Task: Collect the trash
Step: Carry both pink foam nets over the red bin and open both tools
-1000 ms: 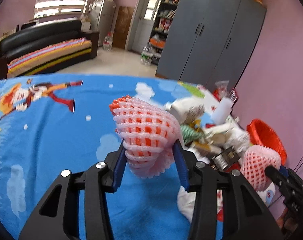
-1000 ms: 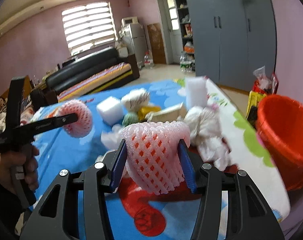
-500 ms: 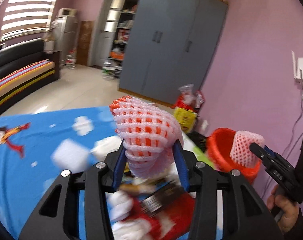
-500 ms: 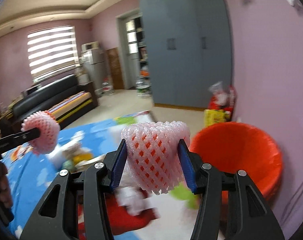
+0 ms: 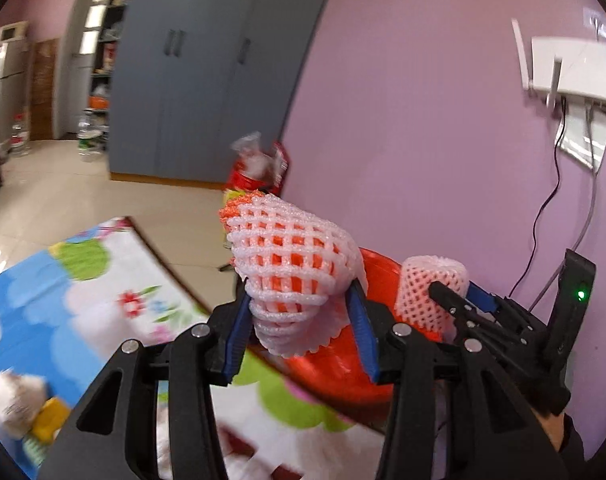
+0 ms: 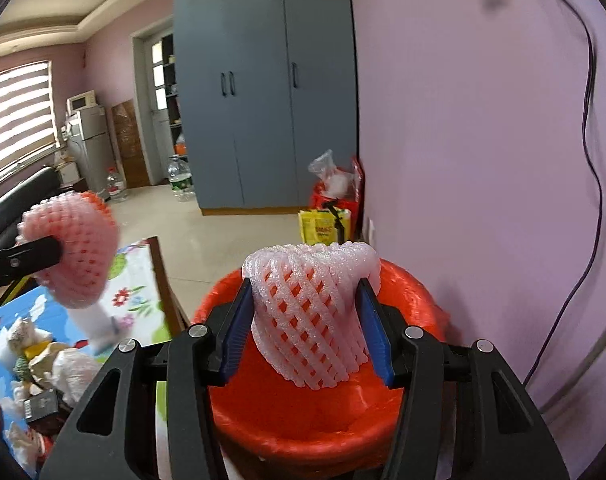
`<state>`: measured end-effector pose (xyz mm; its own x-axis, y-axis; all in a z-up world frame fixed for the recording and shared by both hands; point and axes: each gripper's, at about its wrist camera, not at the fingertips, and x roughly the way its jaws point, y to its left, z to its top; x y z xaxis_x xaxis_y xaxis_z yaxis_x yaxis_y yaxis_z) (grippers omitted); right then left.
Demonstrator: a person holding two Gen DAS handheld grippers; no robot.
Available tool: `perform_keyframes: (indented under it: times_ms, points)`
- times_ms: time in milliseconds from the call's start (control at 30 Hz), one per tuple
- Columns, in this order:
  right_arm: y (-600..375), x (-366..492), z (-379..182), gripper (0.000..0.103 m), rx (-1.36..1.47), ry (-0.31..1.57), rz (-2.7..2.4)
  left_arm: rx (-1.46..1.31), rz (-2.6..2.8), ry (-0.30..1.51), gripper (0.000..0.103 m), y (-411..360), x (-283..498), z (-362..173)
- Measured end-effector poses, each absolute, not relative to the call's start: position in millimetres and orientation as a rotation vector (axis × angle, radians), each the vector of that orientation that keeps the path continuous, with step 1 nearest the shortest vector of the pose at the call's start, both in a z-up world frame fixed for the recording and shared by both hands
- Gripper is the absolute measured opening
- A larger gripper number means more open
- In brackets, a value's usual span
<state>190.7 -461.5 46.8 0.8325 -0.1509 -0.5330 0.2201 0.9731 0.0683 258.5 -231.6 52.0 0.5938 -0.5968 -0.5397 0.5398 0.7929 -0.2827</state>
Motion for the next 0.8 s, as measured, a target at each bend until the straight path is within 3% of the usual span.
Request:
perform_keyframes:
  times_ms: [233,300,333,367,400,433,800]
  points:
    - [-475.0,203.1,35.6,0.054,0.123,0.575,-0.239,-0.085,-0.732,0.726,0.05,-282.1,292.4,37.4]
    - [-477.7,204.5,32.7,0.059,0.122,0.575,-0.246,-0.097,-0.755,0.731,0.056,-290.3,296.4,38.0]
    - [-479.8,206.7,31.4,0.061,0.124,0.575,-0.25,-0.102,-0.759,0.736,0.067,-294.1,298.7,37.2]
    - [-480.7,207.3,30.4,0.07,0.127,0.577,-0.255,-0.104,-0.76,0.738,0.071,-297.6,301.2,37.2]
    - [-480.8,205.4,30.5,0.081,0.126,0.573,-0.261,-0.099,-0.755,0.74,0.071,-298.9,303.3,36.0]
    - [-479.8,204.5,30.3,0.083,0.117,0.564,-0.269,-0.096,-0.75,0.742,0.071,-297.2,304.6,35.5]
    - [-467.2,195.5,34.1,0.086,0.128,0.544,-0.212,-0.157,-0.625,0.68,0.071,-235.7,287.1,45.3]
